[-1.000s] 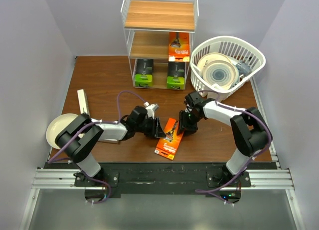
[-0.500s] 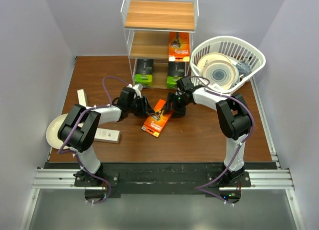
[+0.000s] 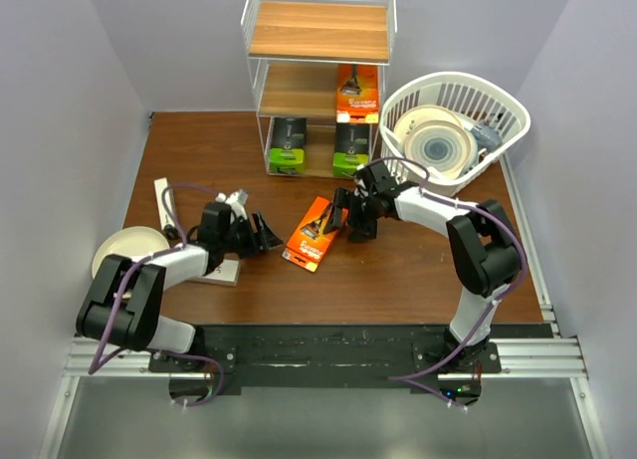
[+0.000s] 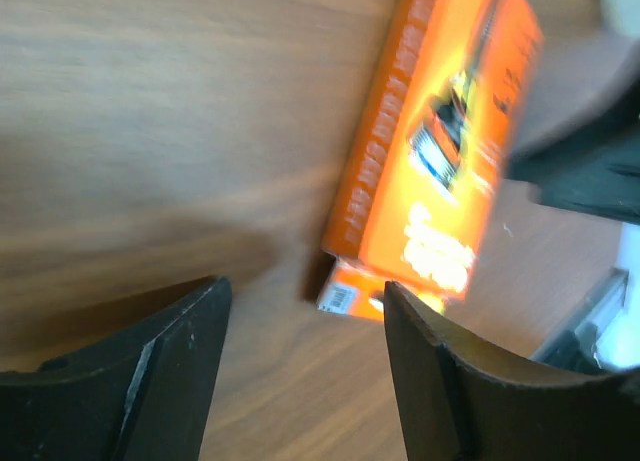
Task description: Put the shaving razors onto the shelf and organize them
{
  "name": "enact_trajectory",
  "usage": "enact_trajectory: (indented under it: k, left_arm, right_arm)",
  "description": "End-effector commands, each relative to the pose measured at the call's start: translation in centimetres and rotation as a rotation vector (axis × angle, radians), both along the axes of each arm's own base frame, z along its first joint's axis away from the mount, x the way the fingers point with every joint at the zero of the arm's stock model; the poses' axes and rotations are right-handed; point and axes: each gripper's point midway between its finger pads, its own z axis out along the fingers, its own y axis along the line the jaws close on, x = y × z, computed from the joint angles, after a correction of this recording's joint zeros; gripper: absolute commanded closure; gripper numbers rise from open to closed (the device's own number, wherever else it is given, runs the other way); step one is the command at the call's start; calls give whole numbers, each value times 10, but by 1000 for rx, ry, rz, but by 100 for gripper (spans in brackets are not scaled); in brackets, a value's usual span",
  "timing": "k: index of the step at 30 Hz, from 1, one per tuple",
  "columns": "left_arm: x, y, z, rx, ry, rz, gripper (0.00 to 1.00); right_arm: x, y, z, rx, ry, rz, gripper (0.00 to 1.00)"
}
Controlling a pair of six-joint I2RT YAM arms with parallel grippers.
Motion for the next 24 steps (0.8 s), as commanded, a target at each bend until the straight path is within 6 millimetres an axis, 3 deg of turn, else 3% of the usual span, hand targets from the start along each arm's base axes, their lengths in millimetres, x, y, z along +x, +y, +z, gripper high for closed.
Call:
enact_trajectory:
  k: [1, 10, 14, 19, 24]
  left_arm:
    - [-17, -19, 5, -127, -64, -105, 34]
    - [-29, -22, -19, -131, -3, -159, 44]
    - [-33, -34, -24, -166, 34, -203, 50]
    - [-30, -52, -30, -194, 97, -240, 67]
    - [-18, -62, -17, -262, 86, -227, 90]
  right_arm:
    - [-6, 19, -5, 116, 6, 58, 17]
    - [-5, 44, -11, 175, 34, 69, 16]
    - [-7, 45, -15, 167, 51, 63, 16]
    - [-9, 43, -15, 172, 48, 48, 16]
    - [-11, 37, -11, 151, 40, 34, 15]
